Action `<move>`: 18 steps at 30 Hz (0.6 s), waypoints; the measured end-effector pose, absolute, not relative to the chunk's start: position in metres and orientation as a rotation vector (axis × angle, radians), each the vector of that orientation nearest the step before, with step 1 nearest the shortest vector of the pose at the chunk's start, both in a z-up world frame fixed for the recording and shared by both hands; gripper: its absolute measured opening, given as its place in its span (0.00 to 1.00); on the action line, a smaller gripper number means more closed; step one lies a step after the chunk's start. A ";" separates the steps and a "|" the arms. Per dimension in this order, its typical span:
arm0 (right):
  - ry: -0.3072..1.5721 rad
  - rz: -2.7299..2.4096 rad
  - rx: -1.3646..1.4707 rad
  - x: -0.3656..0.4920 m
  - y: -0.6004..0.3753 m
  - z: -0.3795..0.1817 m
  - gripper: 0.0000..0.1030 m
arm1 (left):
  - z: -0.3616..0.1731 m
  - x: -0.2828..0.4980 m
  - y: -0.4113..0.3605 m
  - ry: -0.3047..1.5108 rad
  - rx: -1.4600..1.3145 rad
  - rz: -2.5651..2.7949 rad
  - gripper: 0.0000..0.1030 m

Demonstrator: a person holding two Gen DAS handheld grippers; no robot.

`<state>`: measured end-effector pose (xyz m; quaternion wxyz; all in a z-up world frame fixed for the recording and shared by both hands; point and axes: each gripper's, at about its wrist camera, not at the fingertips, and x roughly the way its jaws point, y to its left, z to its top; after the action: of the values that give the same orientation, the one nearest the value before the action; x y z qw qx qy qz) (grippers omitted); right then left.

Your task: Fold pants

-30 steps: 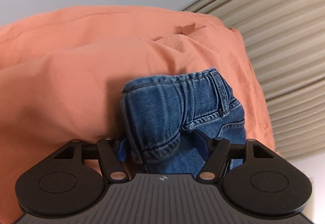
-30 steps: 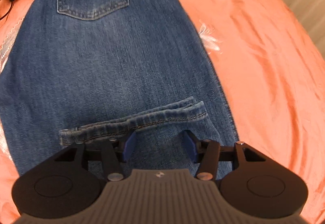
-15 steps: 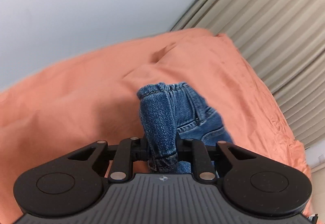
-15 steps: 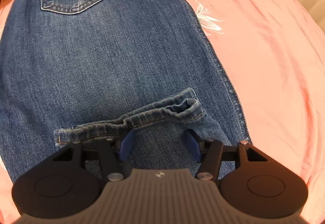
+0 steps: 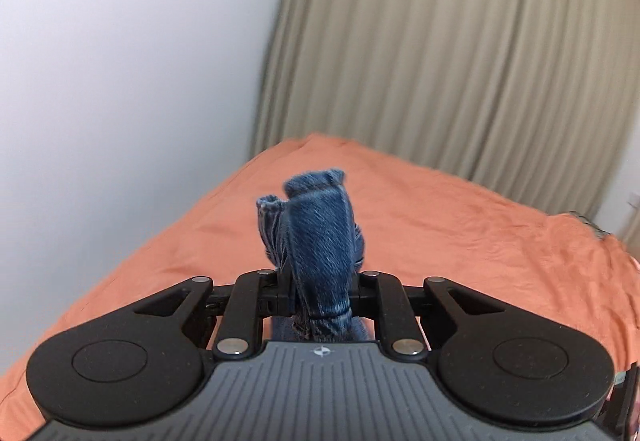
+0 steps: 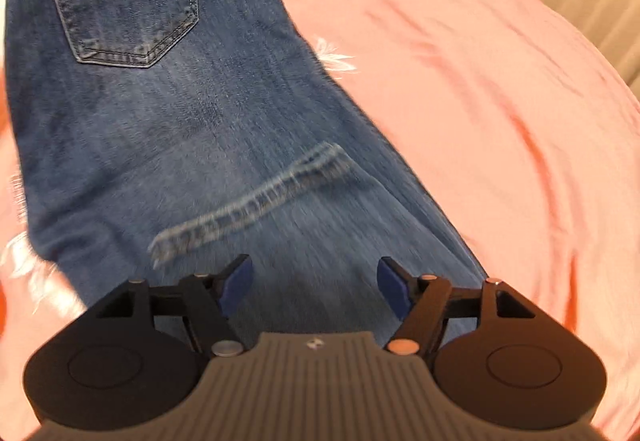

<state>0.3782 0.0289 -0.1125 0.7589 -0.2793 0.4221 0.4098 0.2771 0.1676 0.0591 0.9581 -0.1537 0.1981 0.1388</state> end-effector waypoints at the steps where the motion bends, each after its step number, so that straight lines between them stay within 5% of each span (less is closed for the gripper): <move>1: 0.914 0.888 -0.588 0.374 0.015 -0.107 0.67 | 0.068 0.279 0.151 0.393 -0.292 0.267 0.19; 9: 0.918 0.794 -0.448 0.346 -0.081 -0.095 0.67 | 0.094 0.308 -0.003 0.373 -0.043 0.186 0.18; 18: 0.985 0.710 -0.262 0.335 -0.172 -0.102 0.67 | -0.015 0.356 -0.150 0.579 0.177 0.017 0.17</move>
<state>0.3352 -0.1725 -0.1023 0.8134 -0.1226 0.4613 0.3325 0.3562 -0.1497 -0.0147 0.9545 0.0871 0.2850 0.0082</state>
